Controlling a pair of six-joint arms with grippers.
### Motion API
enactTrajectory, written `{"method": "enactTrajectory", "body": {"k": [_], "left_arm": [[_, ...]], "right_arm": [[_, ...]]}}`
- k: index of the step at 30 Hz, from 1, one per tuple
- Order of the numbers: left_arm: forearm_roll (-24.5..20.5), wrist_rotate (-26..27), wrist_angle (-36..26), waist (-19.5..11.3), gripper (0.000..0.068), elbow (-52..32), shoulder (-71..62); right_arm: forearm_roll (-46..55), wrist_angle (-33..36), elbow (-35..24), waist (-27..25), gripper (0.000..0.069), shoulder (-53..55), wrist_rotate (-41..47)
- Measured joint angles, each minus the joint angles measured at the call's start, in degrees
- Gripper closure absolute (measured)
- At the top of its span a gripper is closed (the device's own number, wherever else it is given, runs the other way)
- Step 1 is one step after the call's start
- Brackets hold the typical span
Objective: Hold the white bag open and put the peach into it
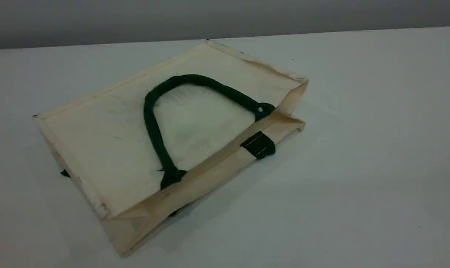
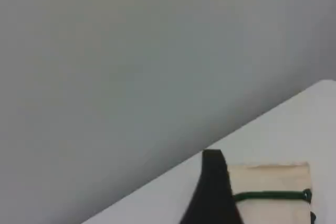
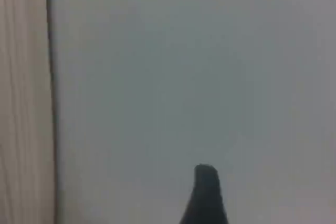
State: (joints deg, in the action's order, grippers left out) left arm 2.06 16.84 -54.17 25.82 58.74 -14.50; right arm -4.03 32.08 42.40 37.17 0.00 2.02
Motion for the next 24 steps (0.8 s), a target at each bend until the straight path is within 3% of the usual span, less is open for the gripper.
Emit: {"method": "enactTrajectory", "body": {"k": [4, 9, 14, 24], "left_arm": [[1.7, -0.9, 1.2, 0.0, 0.0162, -4.5, 5.7], [6.7, -3.2, 6.9, 0.0, 0.0162, -12.5, 11.5], [11.2, -3.1, 18.5, 0.0, 0.0162, -23.4, 11.8], [26.8, -3.1, 44.2, 0.0, 0.0162, -42.5, 11.8]], "right_arm": [[-0.5, 0.1, -3.3, 0.0, 0.0179, 0.0, 0.1], [-0.6, -3.9, -9.6, 0.0, 0.0179, 0.0, -0.1], [-3.3, -13.1, -17.6, 0.0, 0.0179, 0.0, 0.0], [-8.4, -32.1, -31.4, 0.0, 0.0179, 0.0, 0.1]]}}
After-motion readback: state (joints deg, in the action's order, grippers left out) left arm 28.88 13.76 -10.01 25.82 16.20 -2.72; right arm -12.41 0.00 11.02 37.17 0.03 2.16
